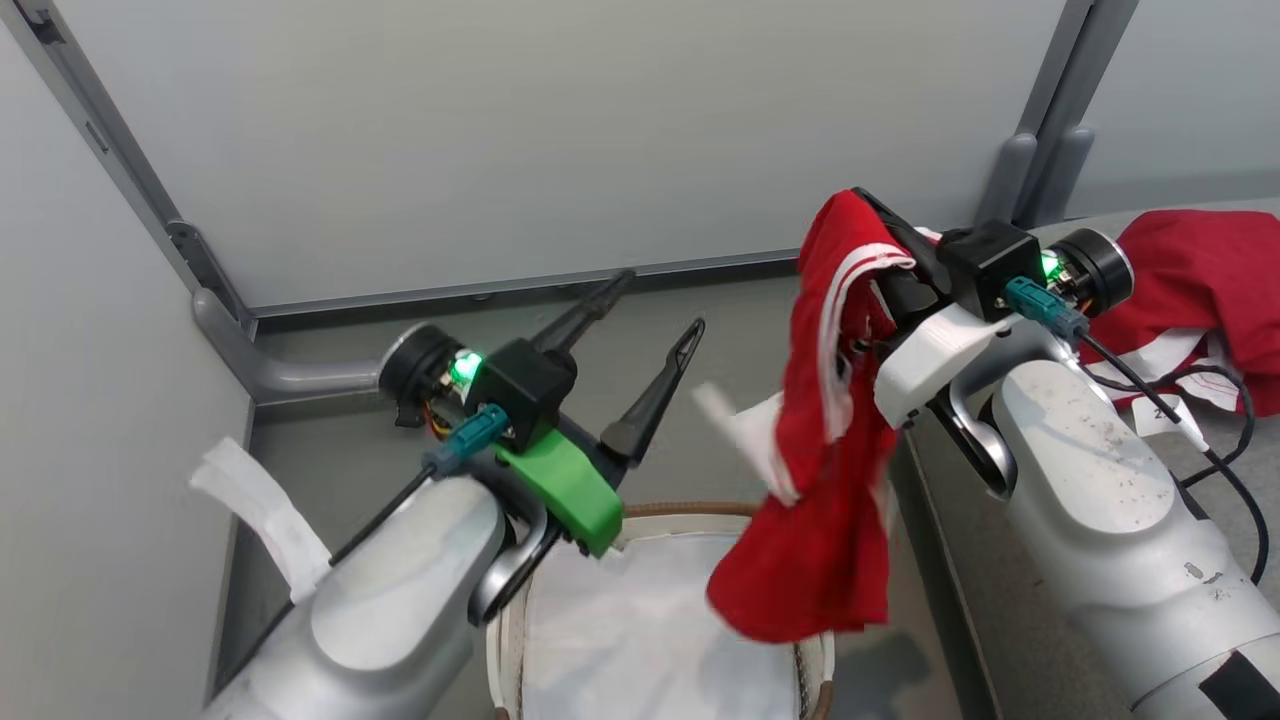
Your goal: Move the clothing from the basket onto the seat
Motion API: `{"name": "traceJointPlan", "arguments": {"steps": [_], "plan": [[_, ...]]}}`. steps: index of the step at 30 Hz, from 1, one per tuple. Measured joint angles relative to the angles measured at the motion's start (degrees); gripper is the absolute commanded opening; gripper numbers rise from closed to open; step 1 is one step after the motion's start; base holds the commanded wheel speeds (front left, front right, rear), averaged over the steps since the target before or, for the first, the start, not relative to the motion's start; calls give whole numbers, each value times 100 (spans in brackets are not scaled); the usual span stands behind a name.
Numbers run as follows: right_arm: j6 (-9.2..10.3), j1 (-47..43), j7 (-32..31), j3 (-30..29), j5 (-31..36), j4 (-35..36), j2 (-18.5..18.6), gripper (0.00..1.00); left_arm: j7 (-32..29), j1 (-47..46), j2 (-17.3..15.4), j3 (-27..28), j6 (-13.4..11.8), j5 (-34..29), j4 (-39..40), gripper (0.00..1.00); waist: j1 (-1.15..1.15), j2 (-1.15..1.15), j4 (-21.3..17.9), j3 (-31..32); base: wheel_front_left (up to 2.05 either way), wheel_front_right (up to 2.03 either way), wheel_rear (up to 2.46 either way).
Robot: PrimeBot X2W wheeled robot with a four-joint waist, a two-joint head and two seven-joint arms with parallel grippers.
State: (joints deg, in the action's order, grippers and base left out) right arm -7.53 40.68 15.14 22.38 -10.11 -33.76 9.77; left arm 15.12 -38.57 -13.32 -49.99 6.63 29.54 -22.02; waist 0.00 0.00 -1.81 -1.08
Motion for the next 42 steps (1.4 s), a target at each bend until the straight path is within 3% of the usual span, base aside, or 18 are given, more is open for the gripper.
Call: {"name": "traceJointPlan", "arguments": {"steps": [12,25,37,38,42], "plan": [[0,-137,0,-344,212,390,-12,0,0,1291,603,822,51,-283,-310,100,0,0,-71,-43,0,0,0],[0,-148,0,-509,302,531,-45,0,0,1657,802,1193,70,-505,-349,100,0,0,-342,-97,0,0,0],[0,-121,0,-592,325,683,89,0,0,1739,888,1246,75,-595,-233,100,0,0,-1189,-222,0,0,0],[0,-102,0,-712,359,715,140,0,0,1709,892,1195,75,-604,-230,100,0,0,-1539,-333,0,0,0],[0,-77,0,-853,411,709,175,0,0,1635,894,1133,75,-644,-216,100,0,0,-1793,-539,0,0,0]]}}
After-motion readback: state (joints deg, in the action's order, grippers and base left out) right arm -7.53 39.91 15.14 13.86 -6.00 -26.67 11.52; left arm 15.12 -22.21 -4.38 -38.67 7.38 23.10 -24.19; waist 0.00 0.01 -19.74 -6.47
